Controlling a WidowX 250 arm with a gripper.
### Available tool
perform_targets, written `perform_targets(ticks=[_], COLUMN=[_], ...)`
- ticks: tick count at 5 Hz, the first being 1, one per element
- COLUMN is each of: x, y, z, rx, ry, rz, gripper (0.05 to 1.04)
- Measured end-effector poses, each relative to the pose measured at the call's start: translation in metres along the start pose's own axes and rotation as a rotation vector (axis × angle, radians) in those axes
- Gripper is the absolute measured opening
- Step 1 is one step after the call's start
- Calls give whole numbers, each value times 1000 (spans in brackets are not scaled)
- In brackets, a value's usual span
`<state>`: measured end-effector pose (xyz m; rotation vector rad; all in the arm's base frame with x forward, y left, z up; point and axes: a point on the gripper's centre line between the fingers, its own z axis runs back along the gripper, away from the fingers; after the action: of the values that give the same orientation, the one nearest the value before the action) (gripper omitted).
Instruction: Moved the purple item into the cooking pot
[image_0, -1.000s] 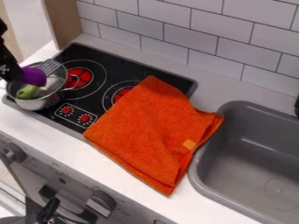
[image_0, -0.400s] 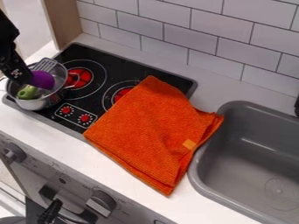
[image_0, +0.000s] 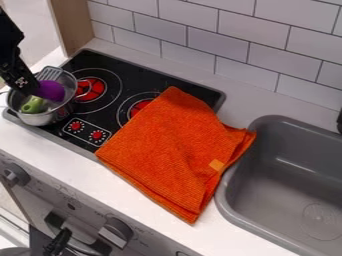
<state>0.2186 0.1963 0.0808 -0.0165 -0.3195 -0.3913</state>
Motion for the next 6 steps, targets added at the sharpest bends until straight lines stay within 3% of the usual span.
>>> perform_targets(ticks=[1,2,3,6], x=[4,6,8,12], y=[0,-2,1,7], z=[-2,-4,4,19], rx=[16,6,-21,-56], ry=[13,34,25,7], rz=[5,40,32,54], gripper=[525,800,991,996])
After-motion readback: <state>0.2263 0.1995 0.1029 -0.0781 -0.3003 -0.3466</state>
